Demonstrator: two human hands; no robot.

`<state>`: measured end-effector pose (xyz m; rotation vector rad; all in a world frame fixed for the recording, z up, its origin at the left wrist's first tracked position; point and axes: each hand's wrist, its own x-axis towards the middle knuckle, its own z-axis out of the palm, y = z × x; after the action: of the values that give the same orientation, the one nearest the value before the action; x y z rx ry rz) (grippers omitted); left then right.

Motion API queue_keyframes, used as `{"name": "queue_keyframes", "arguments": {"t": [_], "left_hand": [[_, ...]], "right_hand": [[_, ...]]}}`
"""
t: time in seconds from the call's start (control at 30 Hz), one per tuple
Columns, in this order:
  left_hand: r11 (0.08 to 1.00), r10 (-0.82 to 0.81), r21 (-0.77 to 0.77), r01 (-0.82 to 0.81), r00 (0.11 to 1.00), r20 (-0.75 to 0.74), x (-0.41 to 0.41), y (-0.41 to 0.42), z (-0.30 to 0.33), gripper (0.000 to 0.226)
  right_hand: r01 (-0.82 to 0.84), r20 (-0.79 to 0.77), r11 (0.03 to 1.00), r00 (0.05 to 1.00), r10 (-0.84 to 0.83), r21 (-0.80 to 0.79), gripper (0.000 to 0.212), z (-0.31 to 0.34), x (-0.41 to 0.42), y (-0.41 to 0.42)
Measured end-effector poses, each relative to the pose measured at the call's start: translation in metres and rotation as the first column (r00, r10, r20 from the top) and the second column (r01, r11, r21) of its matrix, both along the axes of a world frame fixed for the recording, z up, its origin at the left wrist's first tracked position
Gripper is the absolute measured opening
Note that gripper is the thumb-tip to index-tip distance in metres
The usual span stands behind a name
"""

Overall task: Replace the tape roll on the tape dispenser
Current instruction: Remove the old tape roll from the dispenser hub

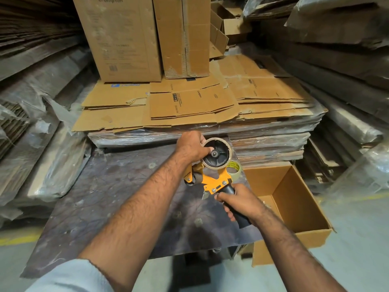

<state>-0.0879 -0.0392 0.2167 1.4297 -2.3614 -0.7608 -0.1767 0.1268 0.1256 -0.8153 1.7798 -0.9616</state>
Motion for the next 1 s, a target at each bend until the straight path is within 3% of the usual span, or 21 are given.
{"name": "queue_keyframes", "arguments": {"t": [0.17,0.23,0.33,0.4,0.53,0.7,0.83,1.0], "left_hand": [[0.98,0.078,0.191,-0.061,0.994,-0.08,0.003,-0.005,-0.004,0.023],[0.976,0.039,0.217,-0.022,0.997,-0.074,0.009,-0.008,-0.006,0.024],[0.986,-0.168,0.028,0.166,0.983,0.076,0.02,-0.015,0.0,0.039],[0.953,-0.299,-0.048,0.301,0.953,0.042,0.024,-0.021,0.009,0.051],[0.872,-0.462,-0.13,0.472,0.881,0.1,0.027,-0.027,0.02,0.038],[0.866,-0.455,-0.149,0.477,0.877,0.156,0.036,-0.035,0.02,0.031],[0.912,-0.349,-0.191,0.363,0.932,0.101,0.05,-0.039,0.011,0.031],[0.98,-0.196,-0.045,0.195,0.98,-0.032,0.064,-0.045,-0.006,0.025]], "right_hand": [[0.022,-0.008,0.999,1.0,-0.022,0.029,0.025,0.002,-0.001,-0.004],[0.007,-0.048,0.999,0.999,-0.005,0.037,0.025,0.002,-0.002,-0.006],[-0.019,-0.12,0.998,0.992,0.027,0.064,0.022,0.002,-0.004,-0.007],[-0.034,-0.131,0.997,0.99,0.043,0.074,0.023,0.002,-0.003,-0.009],[-0.044,-0.14,0.996,0.989,0.055,0.077,0.022,0.003,0.004,-0.015],[-0.077,-0.156,0.992,0.984,0.091,0.095,0.023,0.007,0.017,-0.019],[-0.038,-0.148,0.996,0.988,0.05,0.082,0.025,0.013,0.03,-0.025],[-0.017,-0.124,0.992,0.992,0.032,0.125,0.022,0.021,0.045,-0.028]]}}
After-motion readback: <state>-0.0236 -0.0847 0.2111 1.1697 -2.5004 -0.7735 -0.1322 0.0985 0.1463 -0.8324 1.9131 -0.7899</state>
